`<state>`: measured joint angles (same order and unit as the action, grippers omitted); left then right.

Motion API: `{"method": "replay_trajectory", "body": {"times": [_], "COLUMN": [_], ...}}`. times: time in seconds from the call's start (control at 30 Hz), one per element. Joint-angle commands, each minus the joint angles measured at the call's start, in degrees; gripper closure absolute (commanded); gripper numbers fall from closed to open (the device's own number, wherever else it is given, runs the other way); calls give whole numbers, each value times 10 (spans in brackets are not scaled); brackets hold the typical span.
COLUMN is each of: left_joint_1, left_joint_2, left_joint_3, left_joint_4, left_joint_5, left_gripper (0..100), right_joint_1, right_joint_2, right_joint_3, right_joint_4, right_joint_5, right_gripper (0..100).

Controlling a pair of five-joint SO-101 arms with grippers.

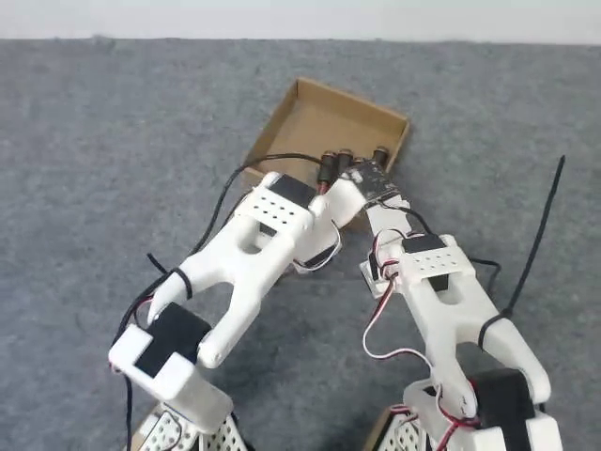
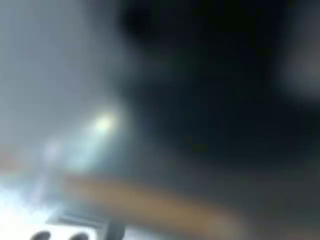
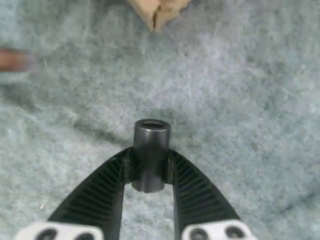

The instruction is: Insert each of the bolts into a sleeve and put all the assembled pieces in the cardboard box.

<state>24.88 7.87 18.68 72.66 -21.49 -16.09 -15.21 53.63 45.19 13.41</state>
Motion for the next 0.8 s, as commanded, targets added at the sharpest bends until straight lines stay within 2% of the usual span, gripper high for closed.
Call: {"method": "replay_trajectory", "body": {"times": [0.0, 0.23, 0.5, 0.6, 0.77], "left_joint_1": [-9, -41, -7, 9, 43], "left_joint_2": [-40, -114, -337, -386, -406], "left_joint_3": [-8, -2, 174, 276, 443], "left_joint_4": [-12, -7, -21, -89, -277], "left_joint_5": [66, 122, 132, 154, 319], "left_gripper": [791, 875, 958, 988, 990], "right_joint_1": [8, 7, 7, 7, 7], "right_joint_2": [-6, -6, -5, -4, -2], "right_joint_3": [-7, -7, -7, -7, -7], "right_joint_4": [-11, -11, -12, -12, -12], "right_joint_5": [10, 11, 11, 10, 9], "right_gripper": [991, 991, 991, 991, 991]}}
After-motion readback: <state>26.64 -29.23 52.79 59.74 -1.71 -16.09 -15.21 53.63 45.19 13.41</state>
